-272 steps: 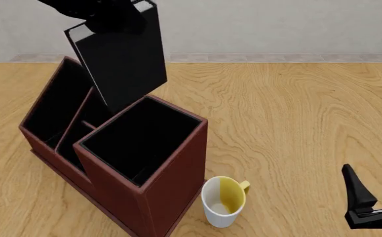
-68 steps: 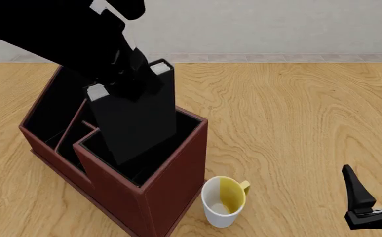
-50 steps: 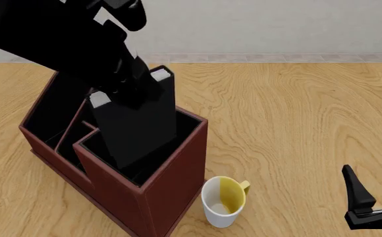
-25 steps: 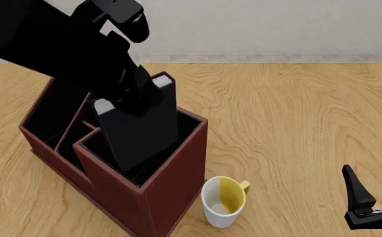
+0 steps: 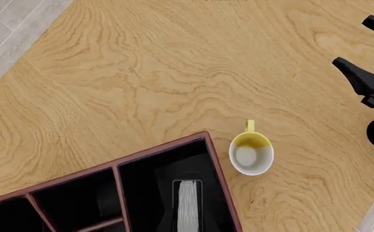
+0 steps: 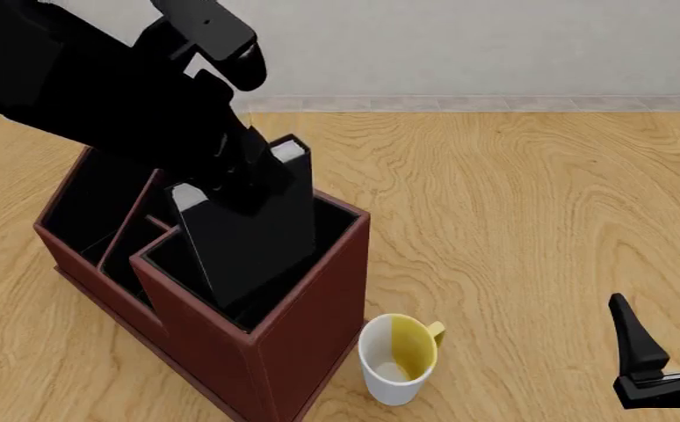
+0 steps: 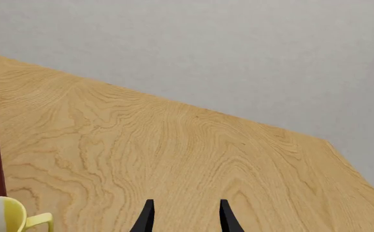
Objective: Pick up the book and place it in the right compartment of the caddy.
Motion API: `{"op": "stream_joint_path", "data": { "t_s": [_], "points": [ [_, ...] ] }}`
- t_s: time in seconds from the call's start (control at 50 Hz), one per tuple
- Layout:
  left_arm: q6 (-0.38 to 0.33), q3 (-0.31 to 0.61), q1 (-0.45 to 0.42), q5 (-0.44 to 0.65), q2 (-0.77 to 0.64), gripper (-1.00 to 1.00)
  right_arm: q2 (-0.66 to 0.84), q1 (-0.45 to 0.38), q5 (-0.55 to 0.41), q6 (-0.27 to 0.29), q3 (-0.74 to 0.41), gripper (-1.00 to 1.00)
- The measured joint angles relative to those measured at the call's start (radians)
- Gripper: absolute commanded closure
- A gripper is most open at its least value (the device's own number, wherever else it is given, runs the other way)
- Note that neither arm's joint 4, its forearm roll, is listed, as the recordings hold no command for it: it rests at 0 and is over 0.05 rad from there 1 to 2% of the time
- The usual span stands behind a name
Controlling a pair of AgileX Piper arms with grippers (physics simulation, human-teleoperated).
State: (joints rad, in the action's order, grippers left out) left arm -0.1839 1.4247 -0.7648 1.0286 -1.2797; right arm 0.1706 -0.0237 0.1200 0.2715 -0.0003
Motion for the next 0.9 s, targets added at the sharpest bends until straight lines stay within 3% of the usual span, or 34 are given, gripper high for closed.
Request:
{"op": "stream_joint_path", "data": {
  "t_s": [0.9],
  "points": [
    [0.001,-0.068,0.002,-0.078,0.003,1.0,-0.002,-0.005,-0.003,0.002,0.0,-1.0]
  ]
}}
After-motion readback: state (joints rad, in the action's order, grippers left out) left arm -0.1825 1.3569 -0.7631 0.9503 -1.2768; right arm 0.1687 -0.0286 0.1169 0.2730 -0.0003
